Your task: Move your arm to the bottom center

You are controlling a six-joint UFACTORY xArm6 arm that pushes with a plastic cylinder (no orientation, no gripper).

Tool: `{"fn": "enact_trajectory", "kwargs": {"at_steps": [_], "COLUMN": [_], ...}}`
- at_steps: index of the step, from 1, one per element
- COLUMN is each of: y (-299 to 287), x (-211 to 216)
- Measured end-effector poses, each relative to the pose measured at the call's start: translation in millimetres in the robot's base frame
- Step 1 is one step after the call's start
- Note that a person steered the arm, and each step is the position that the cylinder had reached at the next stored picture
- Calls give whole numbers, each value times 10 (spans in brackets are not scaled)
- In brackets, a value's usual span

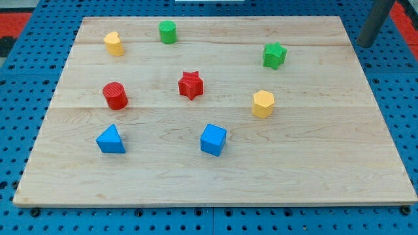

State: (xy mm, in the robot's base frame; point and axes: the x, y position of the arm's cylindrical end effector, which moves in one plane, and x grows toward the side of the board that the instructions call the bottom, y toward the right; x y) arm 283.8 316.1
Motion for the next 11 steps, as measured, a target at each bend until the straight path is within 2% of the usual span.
{"fn": "enact_trajectory", "kwargs": {"at_steps": [2,4,5,6,7,8,11], "y": [-111,-253,-254,-1297,-2372,-2387,-2447], "x": [24,1081,1337,2075,2346,2536,2555]}}
